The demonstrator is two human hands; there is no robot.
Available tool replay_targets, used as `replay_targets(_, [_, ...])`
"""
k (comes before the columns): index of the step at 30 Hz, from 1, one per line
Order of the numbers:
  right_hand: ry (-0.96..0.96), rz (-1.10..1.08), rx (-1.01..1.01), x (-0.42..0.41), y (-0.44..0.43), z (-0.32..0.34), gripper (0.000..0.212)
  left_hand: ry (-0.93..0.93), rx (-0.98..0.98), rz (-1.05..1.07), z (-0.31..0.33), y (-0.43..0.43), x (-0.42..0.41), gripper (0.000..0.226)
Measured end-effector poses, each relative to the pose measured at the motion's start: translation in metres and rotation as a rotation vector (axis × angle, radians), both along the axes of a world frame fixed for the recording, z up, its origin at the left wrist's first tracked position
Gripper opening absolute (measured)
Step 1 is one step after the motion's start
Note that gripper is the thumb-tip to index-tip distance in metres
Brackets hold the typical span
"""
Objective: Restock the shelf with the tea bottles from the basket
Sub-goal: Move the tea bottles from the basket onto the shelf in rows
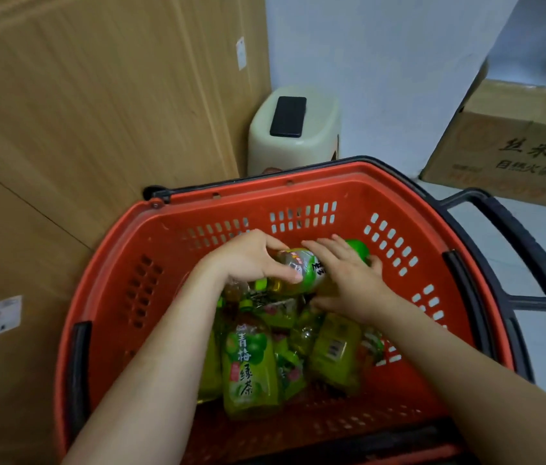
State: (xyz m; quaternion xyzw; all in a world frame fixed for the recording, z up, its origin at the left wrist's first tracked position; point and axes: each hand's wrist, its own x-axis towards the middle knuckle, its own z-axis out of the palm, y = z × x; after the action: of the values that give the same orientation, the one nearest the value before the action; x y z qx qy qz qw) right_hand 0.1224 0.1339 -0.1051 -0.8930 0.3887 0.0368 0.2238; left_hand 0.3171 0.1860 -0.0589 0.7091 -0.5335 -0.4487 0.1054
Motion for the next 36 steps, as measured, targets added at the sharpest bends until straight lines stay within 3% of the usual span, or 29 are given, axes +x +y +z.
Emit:
replay_targets(3, [-0.032, -0.017, -0.171, 0.008, -0.002, 0.003, 0.077, 0.197, -0.046, 0.062, 0.004, 0.006, 0.018, 0.04])
replay_targets(5, [-0.061, -0.107, -0.086, 0.007, -0.002, -0.001, 0.073, 0.406, -0.168, 0.428, -0.009, 0.009, 0.03, 0.017])
replay_targets(6, [-0.091, -0.172, -0.03, 0.005, -0.003, -0.003, 0.071, 0.354, -0.196, 0.597, -0.023, 0.01, 0.036, 0.017])
replay_targets(7, [-0.122, -0.226, 0.002, 0.002, -0.005, -0.006, 0.067, 0.144, -0.186, 0.653, -0.041, 0.011, 0.041, 0.018])
replay_targets(9, [-0.187, -0.315, 0.07, -0.001, -0.011, -0.011, 0.06, -0.302, -0.009, 0.543, -0.08, 0.021, 0.045, 0.02])
replay_targets(10, [-0.222, -0.361, 0.13, -0.001, -0.013, -0.014, 0.059, -0.419, 0.114, 0.457, -0.098, 0.027, 0.045, 0.031])
replay_targets(12, [-0.246, -0.398, 0.224, 0.0, -0.014, -0.018, 0.065, -0.512, 0.254, 0.333, -0.122, 0.037, 0.043, 0.047])
replay_targets(19, [-0.21, -0.354, 0.32, 0.003, -0.011, -0.024, 0.07, -0.661, 0.222, 0.237, -0.129, 0.032, 0.055, 0.067])
replay_targets(23, [-0.248, -0.391, 0.373, 0.005, -0.013, -0.024, 0.067, -0.499, 0.14, 0.237, -0.112, 0.031, 0.069, 0.072])
replay_targets(27, [-0.232, -0.314, 0.379, 0.004, -0.012, -0.022, 0.071, -0.134, -0.063, 0.528, -0.088, 0.023, 0.059, 0.07])
replay_targets(32, [-0.241, -0.294, 0.368, 0.003, -0.014, -0.02, 0.075, 0.126, -0.214, 0.708, -0.075, 0.015, 0.041, 0.06])
replay_targets(36, [-0.3, -0.322, 0.384, 0.003, -0.015, -0.02, 0.077, 0.31, -0.214, 0.729, -0.084, 0.017, 0.015, 0.085])
